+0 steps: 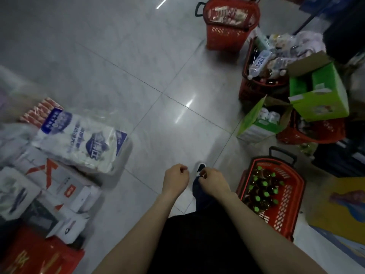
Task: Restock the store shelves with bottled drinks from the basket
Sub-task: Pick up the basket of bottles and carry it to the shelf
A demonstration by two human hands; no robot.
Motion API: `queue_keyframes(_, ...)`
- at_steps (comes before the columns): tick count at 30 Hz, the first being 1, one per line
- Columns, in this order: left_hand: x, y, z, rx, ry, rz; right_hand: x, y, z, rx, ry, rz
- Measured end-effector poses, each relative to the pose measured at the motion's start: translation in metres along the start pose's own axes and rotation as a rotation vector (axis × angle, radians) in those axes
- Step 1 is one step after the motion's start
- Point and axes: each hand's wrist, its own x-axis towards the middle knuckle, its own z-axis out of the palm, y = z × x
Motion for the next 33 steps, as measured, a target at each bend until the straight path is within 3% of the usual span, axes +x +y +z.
queue_keyframes(7,0.134,0.124,-0.057,-0.045,-0.004,-0.03,0.133,-0.067,-0.133,0.031,0.031,0.009)
queue_keyframes(24,0.514,0.354,-0.221,0.004,-0.06,0.039,0.467,-0.231,-0.346,0.111,0.066,0.143)
queue_keyframes(29,0.597,0.434,-0.232,0.037,-0.13,0.077,0.543,-0.243,-0.411,0.197,0.15,0.211)
queue_keyframes(33,0.67,0.493,-0.221,0.111,-0.211,0.079,0.617,-0.244,-0.46,0.242,0.12,0.251)
